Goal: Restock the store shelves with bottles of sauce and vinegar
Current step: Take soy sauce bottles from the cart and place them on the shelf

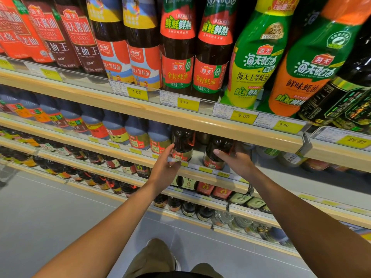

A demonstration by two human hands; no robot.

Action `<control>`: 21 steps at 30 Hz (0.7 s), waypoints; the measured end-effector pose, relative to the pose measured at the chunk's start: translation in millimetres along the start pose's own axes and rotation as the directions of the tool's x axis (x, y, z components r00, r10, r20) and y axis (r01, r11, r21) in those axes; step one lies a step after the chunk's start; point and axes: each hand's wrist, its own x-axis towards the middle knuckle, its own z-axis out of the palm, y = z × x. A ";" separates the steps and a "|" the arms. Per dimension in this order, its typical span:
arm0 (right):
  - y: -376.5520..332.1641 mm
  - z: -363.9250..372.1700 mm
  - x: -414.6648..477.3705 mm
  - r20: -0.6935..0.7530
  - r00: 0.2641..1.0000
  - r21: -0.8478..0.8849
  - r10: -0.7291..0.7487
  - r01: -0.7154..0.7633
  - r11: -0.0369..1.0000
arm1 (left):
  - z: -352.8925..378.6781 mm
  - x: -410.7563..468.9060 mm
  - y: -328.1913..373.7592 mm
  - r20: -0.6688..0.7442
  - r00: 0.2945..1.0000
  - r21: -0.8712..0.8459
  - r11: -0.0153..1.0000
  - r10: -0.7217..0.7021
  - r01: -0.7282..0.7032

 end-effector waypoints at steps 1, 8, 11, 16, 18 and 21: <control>0.1 0.2 0.7 0.005 1.000 0.007 -0.003 0.003 1.000 | -1.4 1.0 -0.1 -0.006 1.000 0.031 0.999 0.031 -0.031; -5.1 7.6 7.6 0.059 0.998 -0.018 0.027 -0.026 1.000 | -5.4 6.5 -4.1 0.022 0.999 0.041 0.998 0.043 -0.044; -13.0 13.4 7.0 0.058 0.998 -0.035 -0.036 0.038 0.999 | -5.8 9.3 -8.7 0.019 1.000 0.063 0.998 0.017 -0.018; -20.6 25.1 8.6 0.083 0.988 -0.045 -0.132 0.136 0.990 | -7.3 12.7 -12.6 0.053 0.998 0.027 0.999 -0.020 0.019; -20.2 26.3 9.2 0.087 0.989 -0.063 -0.123 0.129 0.990 | -8.9 13.7 -13.9 0.066 0.997 0.016 0.999 -0.034 0.033; -20.5 26.3 10.4 0.103 0.990 -0.071 -0.095 0.103 0.992 | -11.0 13.8 -13.0 0.094 0.995 -0.004 0.999 -0.045 0.045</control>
